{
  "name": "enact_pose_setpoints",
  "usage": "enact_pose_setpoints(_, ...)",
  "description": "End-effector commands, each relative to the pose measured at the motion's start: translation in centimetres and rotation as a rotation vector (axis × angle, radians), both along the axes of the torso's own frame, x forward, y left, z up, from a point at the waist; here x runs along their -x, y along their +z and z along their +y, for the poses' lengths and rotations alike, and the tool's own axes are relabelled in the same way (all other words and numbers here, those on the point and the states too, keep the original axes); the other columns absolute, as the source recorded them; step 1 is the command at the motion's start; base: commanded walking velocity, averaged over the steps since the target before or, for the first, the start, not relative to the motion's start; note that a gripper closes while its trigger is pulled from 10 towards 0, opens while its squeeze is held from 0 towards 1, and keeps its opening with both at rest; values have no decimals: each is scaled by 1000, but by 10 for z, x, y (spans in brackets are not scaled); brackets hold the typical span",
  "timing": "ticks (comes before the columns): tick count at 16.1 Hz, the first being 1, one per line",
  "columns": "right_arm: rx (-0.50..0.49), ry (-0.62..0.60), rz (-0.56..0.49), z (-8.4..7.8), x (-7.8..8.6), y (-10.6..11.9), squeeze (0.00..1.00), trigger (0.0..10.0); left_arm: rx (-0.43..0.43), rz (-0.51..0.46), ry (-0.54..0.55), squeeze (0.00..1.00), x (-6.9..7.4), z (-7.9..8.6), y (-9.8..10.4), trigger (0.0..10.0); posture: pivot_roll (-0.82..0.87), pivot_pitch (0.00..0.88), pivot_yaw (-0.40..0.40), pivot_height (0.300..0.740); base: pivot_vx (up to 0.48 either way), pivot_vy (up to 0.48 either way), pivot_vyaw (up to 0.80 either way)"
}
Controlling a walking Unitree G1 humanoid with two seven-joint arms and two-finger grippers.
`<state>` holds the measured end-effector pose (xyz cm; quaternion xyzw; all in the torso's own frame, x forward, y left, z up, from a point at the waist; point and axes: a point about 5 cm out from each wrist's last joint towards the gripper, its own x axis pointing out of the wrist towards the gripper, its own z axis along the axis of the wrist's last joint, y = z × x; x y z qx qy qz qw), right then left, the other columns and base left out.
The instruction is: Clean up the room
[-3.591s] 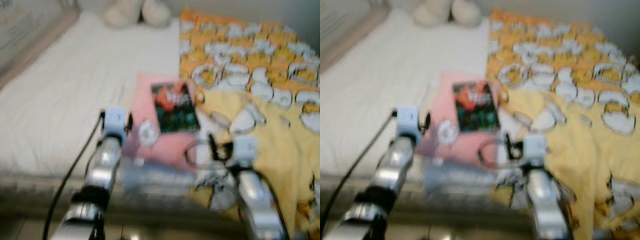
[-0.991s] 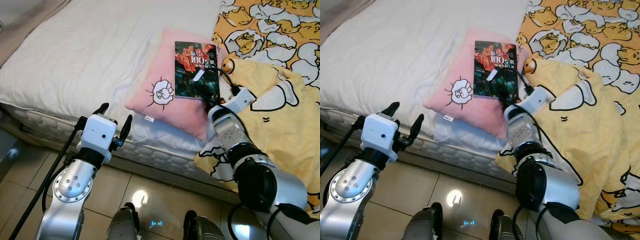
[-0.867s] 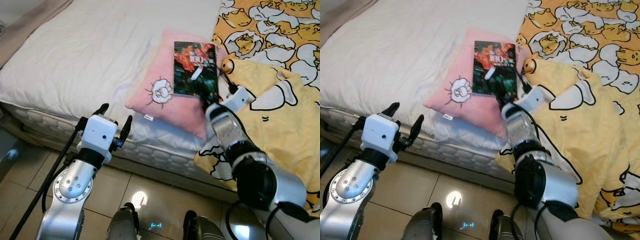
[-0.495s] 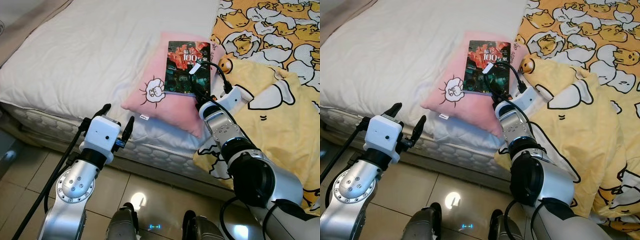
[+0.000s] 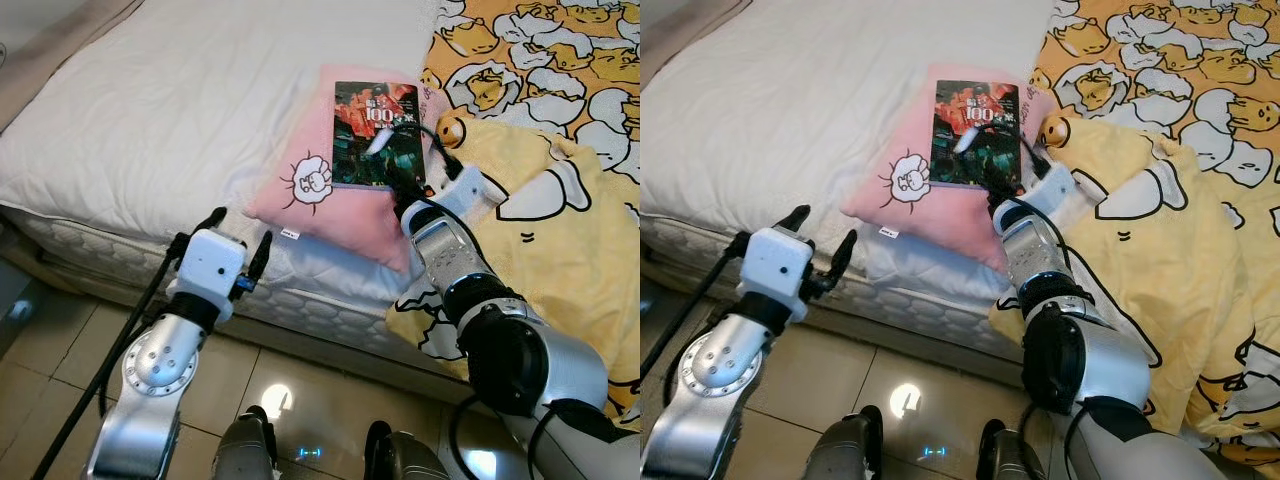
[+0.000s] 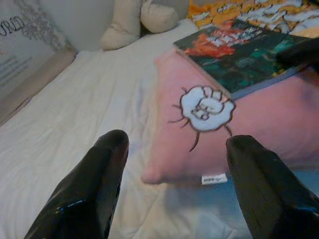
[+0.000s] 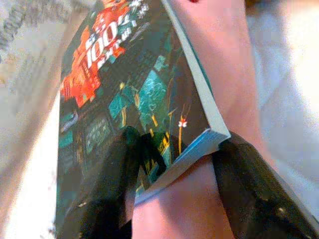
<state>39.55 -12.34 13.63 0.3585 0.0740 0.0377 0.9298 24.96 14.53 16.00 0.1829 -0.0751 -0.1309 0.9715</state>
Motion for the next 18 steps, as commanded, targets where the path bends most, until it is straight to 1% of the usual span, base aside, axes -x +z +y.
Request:
enact_pose_setpoints(1, 163, 13, -5, -3, 4, -8, 0, 0, -5, 10, -3, 0, -3, -3, -5, 10000, 297, 168, -21, 740, 0, 0, 0)
enact_pose_setpoints(2, 292, 10, -2, -7, 8, -15, 0, 0, 1, 2, -9, 0, -7, -5, -5, 10000, 283, 146, -21, 740, 0, 0, 0)
enact_pose_setpoints(3, 348, 8, 2, -10, 11, -20, 0, 0, 4, -3, -13, 0, -10, -6, -4, 10000, 280, 142, -21, 740, 0, 0, 0)
enact_pose_setpoints(4, 375, 3, 15, -12, 13, -25, 0, 0, 7, -6, -15, 0, -12, -7, -4, 10000, 271, 132, -20, 740, 0, 0, 0)
enact_pose_setpoints(6, 504, -11, 29, -17, 24, -42, 0, 0, 12, -10, -37, 0, -19, -13, -5, 10000, 245, 111, -10, 740, 0, 0, 0)
enact_pose_setpoints(7, 520, -18, 29, -18, 26, -44, 0, 0, 12, -9, -41, 0, -20, -13, -6, 10000, 242, 109, -9, 740, 0, 0, 0)
enact_pose_setpoints(8, 574, -31, 10, -17, 29, -47, 0, 0, 12, -9, -47, 0, -23, -15, -8, 10000, 228, 101, -3, 740, 0, 0, 0)
enact_pose_setpoints(9, 608, -34, -12, -15, 32, -49, 0, 0, 13, -9, -52, 0, -25, -16, -9, 10000, 221, 96, -1, 740, 0, 0, 0)
enact_pose_setpoints(11, 649, -57, -72, -14, 34, -46, 0, 0, 14, -13, -62, 0, -28, -19, -9, 10000, 217, 90, 3, 740, 0, 0, 0)
enact_pose_setpoints(13, 645, -74, -95, -16, 32, -40, 0, 0, 14, -13, -61, 0, -31, -19, -10, 10000, 214, 77, 0, 740, 0, 0, 0)
enact_pose_setpoints(14, 629, -87, -119, -16, 30, -34, 0, 0, 44, 16, -33, 0, -34, -17, -14, 10000, 210, 59, -3, 740, 0, 0, 0)
enact_pose_setpoints(15, 592, -110, -177, -18, 24, -20, 0, 0, 134, 102, 31, 0, -42, -11, -24, 10000, 203, 39, -5, 740, 0, 0, 0)
enact_pose_setpoints(16, 579, -115, -205, -17, 22, -13, 0, 0, 163, 130, 49, 0, -46, -10, -28, 10000, 193, 17, -6, 740, 0, 0, 0)
enact_pose_setpoints(18, 563, -152, -323, -20, 16, 14, 0, 0, 180, 121, 40, 0, -61, -14, -27, 10000, 167, 0, 1, 740, 0, 0, 0)
